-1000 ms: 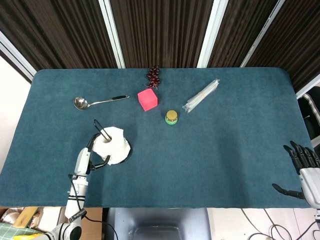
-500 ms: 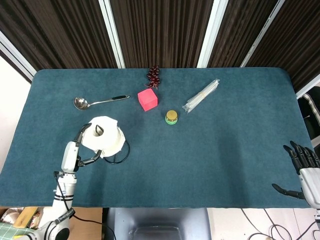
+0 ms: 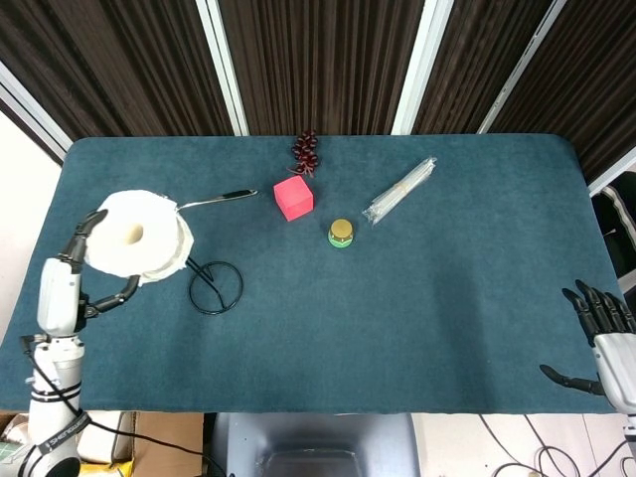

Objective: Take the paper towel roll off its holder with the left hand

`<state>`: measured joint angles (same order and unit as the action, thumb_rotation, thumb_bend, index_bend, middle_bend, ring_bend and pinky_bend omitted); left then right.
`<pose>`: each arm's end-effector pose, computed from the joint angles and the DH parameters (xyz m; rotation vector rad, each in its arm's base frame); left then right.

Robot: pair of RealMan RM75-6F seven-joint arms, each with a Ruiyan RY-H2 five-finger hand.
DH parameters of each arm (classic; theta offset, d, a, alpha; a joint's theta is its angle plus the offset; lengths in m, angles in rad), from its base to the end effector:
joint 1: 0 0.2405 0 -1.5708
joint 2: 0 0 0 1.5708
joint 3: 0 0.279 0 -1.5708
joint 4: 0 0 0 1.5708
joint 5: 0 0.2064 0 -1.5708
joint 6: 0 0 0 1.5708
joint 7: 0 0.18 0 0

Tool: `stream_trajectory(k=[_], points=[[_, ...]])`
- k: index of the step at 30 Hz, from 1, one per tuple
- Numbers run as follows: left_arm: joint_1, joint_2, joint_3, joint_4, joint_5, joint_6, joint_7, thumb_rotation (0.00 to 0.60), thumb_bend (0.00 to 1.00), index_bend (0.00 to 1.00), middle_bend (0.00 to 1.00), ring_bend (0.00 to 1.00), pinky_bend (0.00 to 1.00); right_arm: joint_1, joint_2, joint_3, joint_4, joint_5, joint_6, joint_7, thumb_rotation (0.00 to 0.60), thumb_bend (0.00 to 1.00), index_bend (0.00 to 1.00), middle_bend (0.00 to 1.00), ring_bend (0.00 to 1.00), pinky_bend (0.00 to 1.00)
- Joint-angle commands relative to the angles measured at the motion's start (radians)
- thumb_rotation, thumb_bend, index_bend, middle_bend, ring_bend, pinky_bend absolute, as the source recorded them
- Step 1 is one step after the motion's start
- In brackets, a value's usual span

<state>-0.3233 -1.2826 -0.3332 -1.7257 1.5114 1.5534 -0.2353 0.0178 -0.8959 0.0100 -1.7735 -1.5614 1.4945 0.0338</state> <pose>-0.1955 0.3165 0.1809 -1.1645 -0.9043 -1.7186 -0.3150 -0.1873 0.2210 1.4228 -0.9228 0.8469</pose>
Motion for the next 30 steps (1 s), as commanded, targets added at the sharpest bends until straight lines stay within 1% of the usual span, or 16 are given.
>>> stream_trajectory(k=[1, 6, 8, 10, 12, 14, 16, 18, 23, 26, 29, 30], points=[[0.024, 0.048, 0.000, -0.044, -0.011, 0.012, 0.009, 0.600, 0.39, 0.36, 0.50, 0.48, 0.65, 0.002, 0.000, 0.001, -0.001, 0.004, -0.004, -0.002, 0.600, 0.13, 0.00, 0.03, 0.00, 0.15], [0.071, 0.102, 0.032, -0.080, -0.026, 0.032, 0.063, 0.600, 0.38, 0.36, 0.51, 0.49, 0.65, 0.004, 0.001, 0.001, -0.004, 0.009, -0.012, -0.006, 0.600, 0.13, 0.00, 0.03, 0.00, 0.15], [0.092, 0.104, 0.049, -0.071, -0.041, 0.044, 0.096, 0.600, 0.38, 0.36, 0.51, 0.49, 0.66, 0.004, 0.000, 0.001, -0.004, 0.010, -0.012, -0.007, 0.600, 0.13, 0.00, 0.03, 0.00, 0.15], [0.113, 0.089, 0.071, -0.044, -0.064, 0.055, 0.158, 0.600, 0.38, 0.36, 0.51, 0.49, 0.69, 0.004, -0.001, 0.002, -0.004, 0.011, -0.010, -0.010, 0.600, 0.13, 0.00, 0.03, 0.00, 0.15], [0.130, 0.052, 0.089, -0.002, -0.087, 0.071, 0.207, 0.600, 0.38, 0.36, 0.51, 0.49, 0.69, 0.004, -0.003, 0.002, -0.004, 0.012, -0.012, -0.013, 0.600, 0.13, 0.00, 0.03, 0.00, 0.15], [0.143, 0.009, 0.109, 0.040, -0.098, 0.081, 0.218, 0.600, 0.38, 0.36, 0.51, 0.49, 0.69, 0.005, -0.004, 0.002, -0.004, 0.014, -0.014, -0.014, 0.600, 0.13, 0.00, 0.03, 0.00, 0.15], [0.157, -0.047, 0.128, 0.089, -0.118, 0.083, 0.193, 0.600, 0.38, 0.36, 0.51, 0.49, 0.69, 0.006, -0.006, 0.002, -0.003, 0.015, -0.017, -0.020, 0.600, 0.13, 0.00, 0.03, 0.00, 0.15], [0.172, -0.104, 0.136, 0.132, -0.151, 0.081, 0.153, 0.600, 0.39, 0.36, 0.51, 0.49, 0.69, 0.007, -0.007, 0.000, -0.004, 0.014, -0.021, -0.024, 0.600, 0.13, 0.00, 0.03, 0.00, 0.15], [0.190, -0.200, 0.139, 0.232, -0.244, 0.019, 0.074, 0.600, 0.39, 0.36, 0.51, 0.48, 0.69, 0.010, -0.009, -0.001, -0.004, 0.019, -0.030, -0.032, 0.600, 0.13, 0.00, 0.03, 0.00, 0.15], [0.192, -0.246, 0.135, 0.302, -0.268, -0.002, 0.044, 0.600, 0.38, 0.35, 0.49, 0.46, 0.68, 0.012, -0.010, -0.001, -0.005, 0.020, -0.033, -0.034, 0.600, 0.13, 0.00, 0.03, 0.00, 0.15], [0.191, -0.292, 0.128, 0.372, -0.294, -0.024, 0.038, 0.600, 0.38, 0.32, 0.43, 0.42, 0.66, 0.012, -0.013, -0.002, -0.005, 0.022, -0.035, -0.041, 0.600, 0.13, 0.00, 0.03, 0.00, 0.15], [0.191, -0.305, 0.125, 0.393, -0.304, -0.033, 0.039, 0.600, 0.38, 0.29, 0.40, 0.39, 0.64, 0.013, -0.013, -0.003, -0.005, 0.021, -0.036, -0.042, 0.600, 0.13, 0.00, 0.03, 0.00, 0.15]])
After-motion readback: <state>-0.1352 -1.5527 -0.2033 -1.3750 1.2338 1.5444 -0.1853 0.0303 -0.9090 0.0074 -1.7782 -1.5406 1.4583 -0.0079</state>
